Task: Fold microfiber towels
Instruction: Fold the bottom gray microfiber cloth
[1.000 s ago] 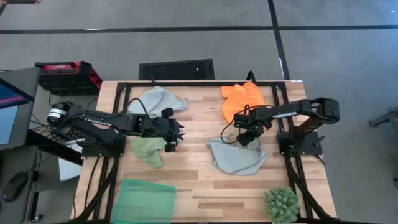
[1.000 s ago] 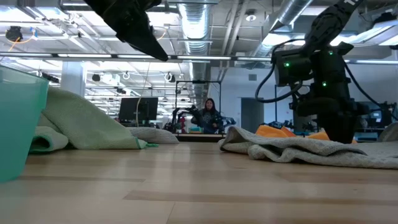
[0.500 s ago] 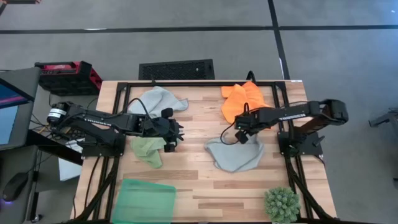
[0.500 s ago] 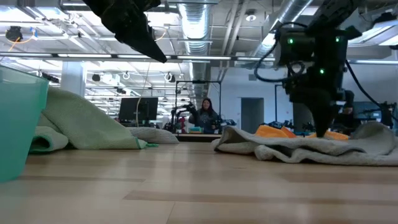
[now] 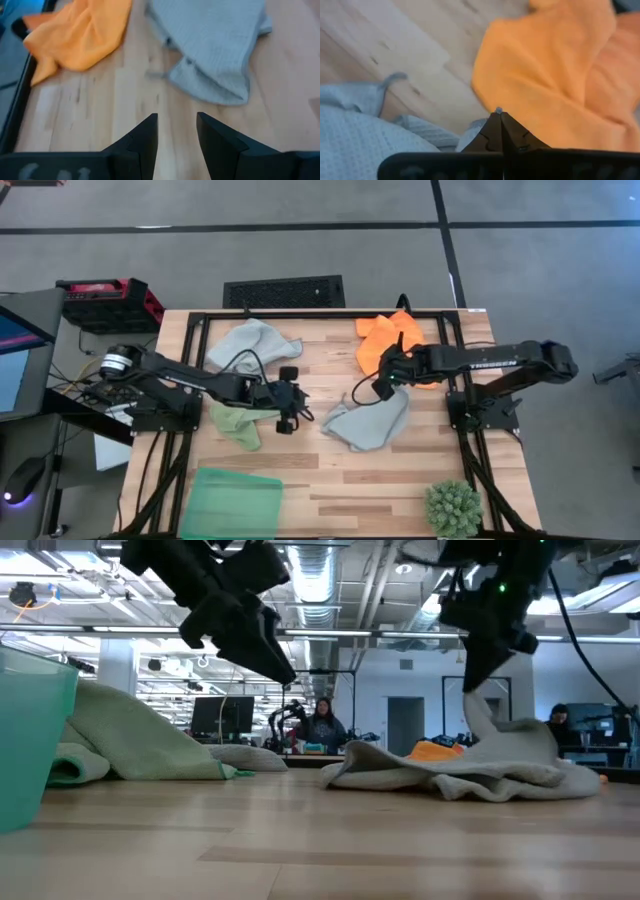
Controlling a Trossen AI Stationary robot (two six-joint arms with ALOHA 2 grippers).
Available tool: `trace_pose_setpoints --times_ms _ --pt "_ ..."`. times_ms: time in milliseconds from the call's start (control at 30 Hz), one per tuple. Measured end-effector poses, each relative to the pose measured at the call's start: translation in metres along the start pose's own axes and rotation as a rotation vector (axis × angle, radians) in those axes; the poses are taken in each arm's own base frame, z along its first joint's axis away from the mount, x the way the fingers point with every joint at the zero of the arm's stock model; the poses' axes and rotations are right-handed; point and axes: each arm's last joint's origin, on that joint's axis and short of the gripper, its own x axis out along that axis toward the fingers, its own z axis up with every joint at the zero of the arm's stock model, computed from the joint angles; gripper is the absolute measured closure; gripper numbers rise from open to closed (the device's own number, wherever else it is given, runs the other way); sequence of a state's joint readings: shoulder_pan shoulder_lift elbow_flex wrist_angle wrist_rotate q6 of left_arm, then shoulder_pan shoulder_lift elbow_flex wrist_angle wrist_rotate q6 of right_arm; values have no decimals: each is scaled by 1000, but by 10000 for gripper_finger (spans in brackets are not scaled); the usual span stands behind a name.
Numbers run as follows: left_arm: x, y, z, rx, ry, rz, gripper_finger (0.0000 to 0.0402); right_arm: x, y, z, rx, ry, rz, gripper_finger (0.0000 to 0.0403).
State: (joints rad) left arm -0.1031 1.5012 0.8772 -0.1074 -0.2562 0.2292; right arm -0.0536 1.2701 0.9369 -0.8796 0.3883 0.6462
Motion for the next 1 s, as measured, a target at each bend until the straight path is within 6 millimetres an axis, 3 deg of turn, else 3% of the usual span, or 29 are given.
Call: trace_pose_setpoints --times_ms 367,600,767,1000 --pt "32 -10 -3 21 -35 -8 274 -26 -8 13 22 -151 -33 401" --pt "50 -2 -5 -202 -84 -9 274 -30 -5 13 13 -162 -20 402" --pt "70 -2 -11 -164 -73 -37 274 -31 -2 12 6 -166 -10 401" --pt "97 2 -2 -290 -52 -27 274 -30 -2 12 7 -166 -11 401"
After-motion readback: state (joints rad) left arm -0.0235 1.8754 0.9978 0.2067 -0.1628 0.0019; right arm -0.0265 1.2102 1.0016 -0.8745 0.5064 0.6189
